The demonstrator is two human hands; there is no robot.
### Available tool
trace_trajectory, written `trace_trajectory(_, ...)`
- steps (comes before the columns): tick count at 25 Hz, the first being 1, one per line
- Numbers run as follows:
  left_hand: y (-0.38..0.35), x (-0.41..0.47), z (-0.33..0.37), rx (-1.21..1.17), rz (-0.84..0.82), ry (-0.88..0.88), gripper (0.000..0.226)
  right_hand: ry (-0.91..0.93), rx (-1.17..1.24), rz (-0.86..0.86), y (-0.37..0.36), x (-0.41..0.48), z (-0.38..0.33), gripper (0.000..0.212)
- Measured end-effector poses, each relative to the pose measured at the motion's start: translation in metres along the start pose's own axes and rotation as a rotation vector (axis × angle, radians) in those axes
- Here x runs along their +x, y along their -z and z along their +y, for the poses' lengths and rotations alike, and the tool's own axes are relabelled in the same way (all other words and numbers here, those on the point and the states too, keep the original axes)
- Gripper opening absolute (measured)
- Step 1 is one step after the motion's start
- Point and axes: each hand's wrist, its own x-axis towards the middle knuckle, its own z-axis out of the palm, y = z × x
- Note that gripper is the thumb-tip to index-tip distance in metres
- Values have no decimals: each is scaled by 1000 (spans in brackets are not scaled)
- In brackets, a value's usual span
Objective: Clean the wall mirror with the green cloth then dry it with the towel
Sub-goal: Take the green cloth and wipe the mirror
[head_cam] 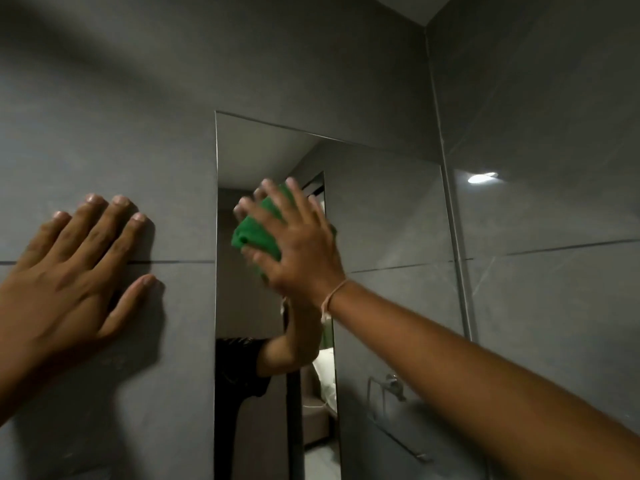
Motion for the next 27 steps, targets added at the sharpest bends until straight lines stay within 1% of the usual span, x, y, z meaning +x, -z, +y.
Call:
trace_trajectory(2, 0, 0, -1, -3, 10, -11, 83, -146, -35, 80, 7, 22, 54, 62)
trace_trajectory(5, 8, -1, 4, -16, 53, -8, 81, -390, -47, 140, 18, 18, 149, 63)
trace_trajectory(7, 14, -3, 10, -4, 64, 13, 80, -567, -32, 161, 23, -12, 193, 67)
trace_trajectory(9, 19, -3, 14, 12, 70, 19, 79, -665, -28, 138, 24, -67, 204, 66)
trace_trajectory(11, 21, -3, 15, 31, 52, 14, 78, -735, -20, 128, 20, -142, 182, 63)
trace_trajectory(13, 23, -3, 15, 36, 26, 17, 78, -810, -41, 133, 9, -224, 133, 64)
trace_trajectory(14, 24, -3, 14, 45, 15, 22, 78, -817, -54, 119, 2, -259, 100, 65)
trace_trajectory(15, 26, -4, 15, 58, 1, 28, 78, -770, -67, 77, -3, -288, 66, 66)
trace_trajectory(17, 30, -4, 16, 76, -25, 35, 78, -611, -70, 20, -20, -319, 1, 64)
trace_trajectory(19, 32, -3, 20, 68, -31, 40, 77, -466, -22, 22, -29, -302, -46, 59)
trace_trajectory(22, 41, -4, 27, 1, -79, 76, 77, -350, 83, -20, -22, -213, -78, 60)
trace_trajectory(24, 54, -8, 46, -114, -112, 191, 76, -346, 92, -8, -16, -134, -75, 60)
trace_trajectory(25, 61, -9, 61, -187, -122, 277, 72, -382, 108, 5, -12, -95, -73, 59)
trace_trajectory(27, 73, -4, 98, -366, -128, 426, 56, -483, 162, 2, -6, -36, -73, 53)
